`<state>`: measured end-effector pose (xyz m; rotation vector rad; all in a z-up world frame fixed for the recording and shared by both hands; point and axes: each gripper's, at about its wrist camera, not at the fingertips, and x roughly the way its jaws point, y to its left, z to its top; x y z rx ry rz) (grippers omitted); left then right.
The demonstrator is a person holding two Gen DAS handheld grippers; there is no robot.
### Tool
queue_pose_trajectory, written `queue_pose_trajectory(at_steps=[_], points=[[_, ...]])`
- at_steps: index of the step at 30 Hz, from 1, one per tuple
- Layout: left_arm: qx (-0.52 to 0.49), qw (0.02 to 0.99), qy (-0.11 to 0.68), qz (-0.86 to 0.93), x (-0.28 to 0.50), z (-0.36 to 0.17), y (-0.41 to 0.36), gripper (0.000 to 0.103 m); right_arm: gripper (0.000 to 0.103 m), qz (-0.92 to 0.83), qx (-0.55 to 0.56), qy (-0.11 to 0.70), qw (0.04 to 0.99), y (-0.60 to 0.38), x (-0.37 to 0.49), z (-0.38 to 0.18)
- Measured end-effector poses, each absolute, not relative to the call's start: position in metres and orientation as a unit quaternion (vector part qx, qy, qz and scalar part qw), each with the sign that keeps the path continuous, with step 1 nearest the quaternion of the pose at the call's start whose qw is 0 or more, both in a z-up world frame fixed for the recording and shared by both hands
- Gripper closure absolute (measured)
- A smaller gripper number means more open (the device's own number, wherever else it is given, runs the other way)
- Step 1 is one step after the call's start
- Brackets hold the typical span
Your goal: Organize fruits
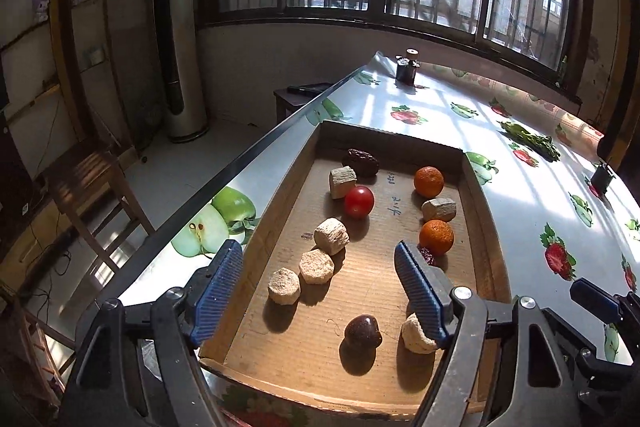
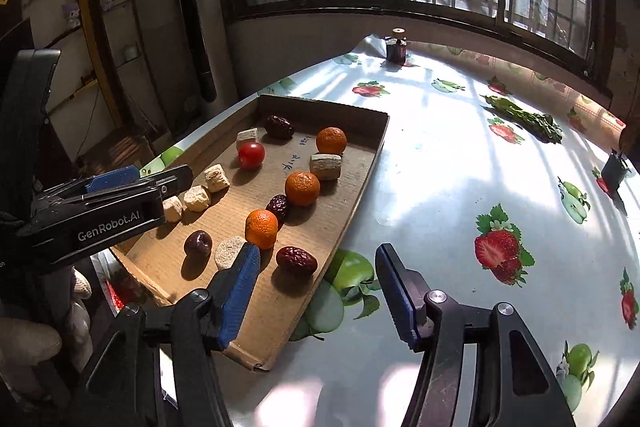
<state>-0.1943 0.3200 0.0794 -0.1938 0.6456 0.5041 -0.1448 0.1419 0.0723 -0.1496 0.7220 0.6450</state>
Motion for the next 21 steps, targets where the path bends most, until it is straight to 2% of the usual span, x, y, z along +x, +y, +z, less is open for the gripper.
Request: queue_pose_trajectory(at_steps=[3,7,15,21], points=[[-0.079,0.916,0.277,0.28,-0.204,0.088,0.31,0.011,0.036,0.29,-0.049,0.342,0.892,0.124,-0.151,0.072],[-0.09,0.918,0.24,0.301,-0.219,0.098,0.3,0.004,0.034,0.281,-0.033,0.337,0.898,0.108,-0.161,0.069],[-0.09,0.906,0.235,0.341,-0.233,0.102,0.281,0.003,0.031,0.288,-0.026,0.327,0.9,0.094,-0.18,0.065],[-0.061,0.905,0.233,0.352,-0.236,0.103,0.265,0.001,0.025,0.283,-0.035,0.311,0.907,0.088,-0.193,0.067]])
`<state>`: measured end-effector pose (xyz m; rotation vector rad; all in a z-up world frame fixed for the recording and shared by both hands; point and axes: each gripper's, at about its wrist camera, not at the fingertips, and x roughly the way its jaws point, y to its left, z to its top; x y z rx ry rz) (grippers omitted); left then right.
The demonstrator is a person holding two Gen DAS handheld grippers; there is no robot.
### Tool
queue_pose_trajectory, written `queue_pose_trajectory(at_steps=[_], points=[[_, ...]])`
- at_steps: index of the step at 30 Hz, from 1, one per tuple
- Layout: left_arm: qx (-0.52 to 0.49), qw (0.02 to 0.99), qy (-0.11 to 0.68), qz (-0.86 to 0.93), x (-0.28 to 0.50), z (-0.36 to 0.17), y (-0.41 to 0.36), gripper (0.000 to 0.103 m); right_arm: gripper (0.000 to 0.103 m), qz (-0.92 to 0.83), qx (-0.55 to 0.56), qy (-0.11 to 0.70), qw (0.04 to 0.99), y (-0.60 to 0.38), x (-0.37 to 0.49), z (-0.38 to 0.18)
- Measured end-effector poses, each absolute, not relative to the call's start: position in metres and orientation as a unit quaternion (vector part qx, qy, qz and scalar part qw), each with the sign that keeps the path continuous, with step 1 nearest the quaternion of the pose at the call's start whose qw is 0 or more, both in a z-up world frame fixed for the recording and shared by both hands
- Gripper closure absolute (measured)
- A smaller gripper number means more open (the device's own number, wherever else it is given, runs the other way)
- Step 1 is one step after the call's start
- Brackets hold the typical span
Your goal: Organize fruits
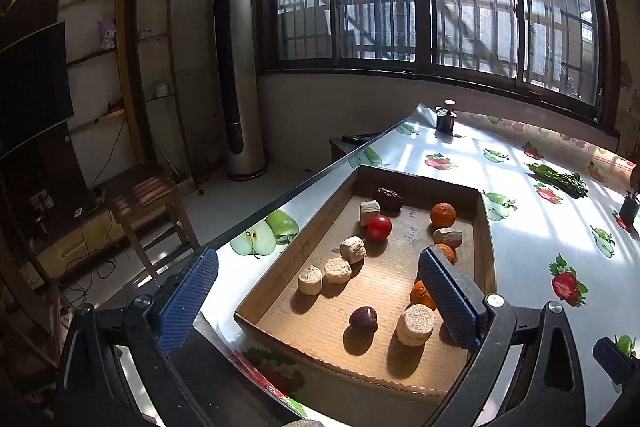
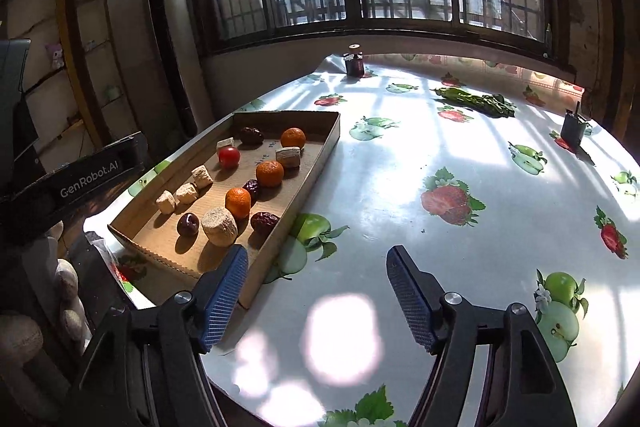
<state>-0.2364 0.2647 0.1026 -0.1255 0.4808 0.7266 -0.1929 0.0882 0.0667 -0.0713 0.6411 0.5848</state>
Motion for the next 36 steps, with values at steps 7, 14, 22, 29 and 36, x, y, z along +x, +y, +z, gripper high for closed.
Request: queue_pose_trajectory(at_steps=[7,14,22,29,36], points=[[-0.041,0.91,0.222,0.348,-0.24,0.105,0.255,0.0,0.022,0.282,-0.034,0.309,0.908,0.086,-0.196,0.068],[-0.069,0.912,0.223,0.336,-0.243,0.105,0.264,0.0,0.021,0.281,-0.036,0.311,0.907,0.087,-0.196,0.067],[-0.086,0.917,0.227,0.317,-0.239,0.098,0.267,0.0,0.021,0.281,-0.048,0.317,0.905,0.095,-0.196,0.061],[-0.098,0.914,0.245,0.308,-0.232,0.09,0.274,0.0,0.02,0.28,-0.053,0.324,0.902,0.1,-0.193,0.056],[-0.114,0.91,0.263,0.3,-0.228,0.082,0.285,0.0,0.019,0.282,-0.066,0.327,0.9,0.107,-0.194,0.05]])
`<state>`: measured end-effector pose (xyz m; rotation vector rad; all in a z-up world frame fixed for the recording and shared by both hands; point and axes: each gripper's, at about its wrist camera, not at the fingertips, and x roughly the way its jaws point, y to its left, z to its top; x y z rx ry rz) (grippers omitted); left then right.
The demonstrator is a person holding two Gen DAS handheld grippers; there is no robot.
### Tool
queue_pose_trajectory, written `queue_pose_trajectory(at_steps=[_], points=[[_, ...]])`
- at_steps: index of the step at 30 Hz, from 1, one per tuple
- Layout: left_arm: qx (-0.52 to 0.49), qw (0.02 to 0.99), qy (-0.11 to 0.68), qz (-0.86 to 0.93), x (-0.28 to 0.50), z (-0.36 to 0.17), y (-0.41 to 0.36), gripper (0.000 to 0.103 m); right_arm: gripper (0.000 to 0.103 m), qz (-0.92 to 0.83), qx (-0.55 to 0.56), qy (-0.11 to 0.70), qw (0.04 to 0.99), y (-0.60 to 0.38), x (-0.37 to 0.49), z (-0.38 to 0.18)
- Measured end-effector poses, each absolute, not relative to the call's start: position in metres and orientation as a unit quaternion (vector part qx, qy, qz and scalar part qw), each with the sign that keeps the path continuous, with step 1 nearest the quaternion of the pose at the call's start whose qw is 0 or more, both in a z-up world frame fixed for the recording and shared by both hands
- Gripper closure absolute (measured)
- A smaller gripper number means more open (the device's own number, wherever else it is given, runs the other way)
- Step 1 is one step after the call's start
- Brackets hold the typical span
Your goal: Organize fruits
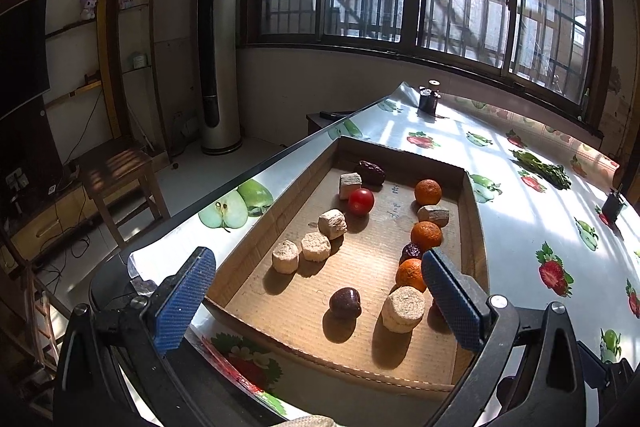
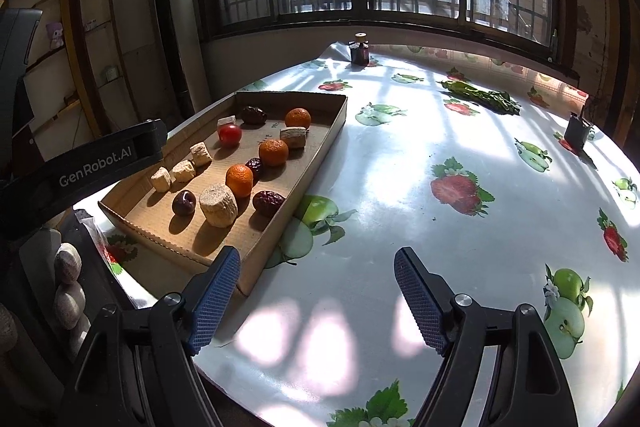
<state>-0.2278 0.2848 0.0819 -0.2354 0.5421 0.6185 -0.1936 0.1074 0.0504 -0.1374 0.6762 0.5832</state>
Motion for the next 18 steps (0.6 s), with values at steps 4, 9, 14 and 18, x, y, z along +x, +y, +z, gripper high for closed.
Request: queue_pose_trajectory(at_steps=[4,9,14,18], points=[[-0.109,0.913,0.257,0.299,-0.227,0.085,0.291,0.0,0.019,0.282,-0.074,0.33,0.898,0.113,-0.192,0.049],[-0.093,0.914,0.256,0.299,-0.222,0.09,0.297,0.0,0.019,0.279,-0.081,0.329,0.899,0.12,-0.191,0.049],[-0.088,0.91,0.269,0.301,-0.22,0.092,0.296,0.0,0.019,0.284,-0.077,0.327,0.898,0.123,-0.191,0.052],[-0.095,0.908,0.28,0.296,-0.218,0.091,0.293,0.0,0.017,0.285,-0.078,0.319,0.901,0.123,-0.193,0.057]])
